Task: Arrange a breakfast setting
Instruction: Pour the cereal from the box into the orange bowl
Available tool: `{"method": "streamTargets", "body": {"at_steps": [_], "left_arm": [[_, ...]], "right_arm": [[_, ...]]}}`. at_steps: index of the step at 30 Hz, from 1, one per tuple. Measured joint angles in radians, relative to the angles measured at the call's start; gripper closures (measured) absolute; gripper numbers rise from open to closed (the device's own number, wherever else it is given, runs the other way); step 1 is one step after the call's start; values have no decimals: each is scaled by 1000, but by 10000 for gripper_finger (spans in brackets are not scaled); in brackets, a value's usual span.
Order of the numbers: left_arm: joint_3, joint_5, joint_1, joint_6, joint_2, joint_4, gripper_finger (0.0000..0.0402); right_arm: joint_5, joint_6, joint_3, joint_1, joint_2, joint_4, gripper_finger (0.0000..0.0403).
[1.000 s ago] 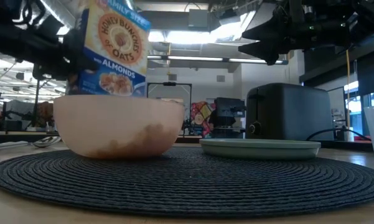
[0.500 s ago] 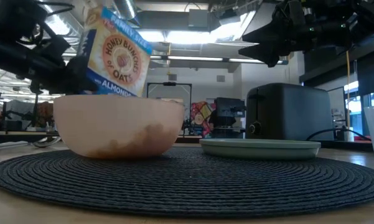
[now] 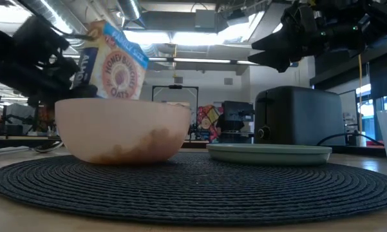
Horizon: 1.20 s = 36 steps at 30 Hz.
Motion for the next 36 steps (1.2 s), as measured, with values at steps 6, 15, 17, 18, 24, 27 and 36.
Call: {"method": "streamTargets", "body": {"at_steps": [6, 15, 17, 18, 24, 27, 36], "left_arm": [[0, 36, 55, -38, 79, 0, 186], [0, 134, 134, -33, 104, 2, 186], [0, 172, 154, -14, 103, 4, 186], [1, 182, 160, -10, 103, 4, 186], [1, 185, 167, -9, 100, 2, 183], [1, 188, 167, -7, 100, -2, 163], [0, 263, 166, -40, 102, -33, 64]], "right_arm": [[0, -6, 0, 0, 0, -21, 125], [0, -14, 0, 0, 0, -43, 125], [0, -20, 0, 0, 0, -43, 125], [0, -21, 0, 0, 0, -43, 125], [-1, -11, 0, 0, 0, -69, 125], [29, 25, 0, 0, 0, -94, 125], [89, 30, 0, 0, 0, -149, 125]]}}
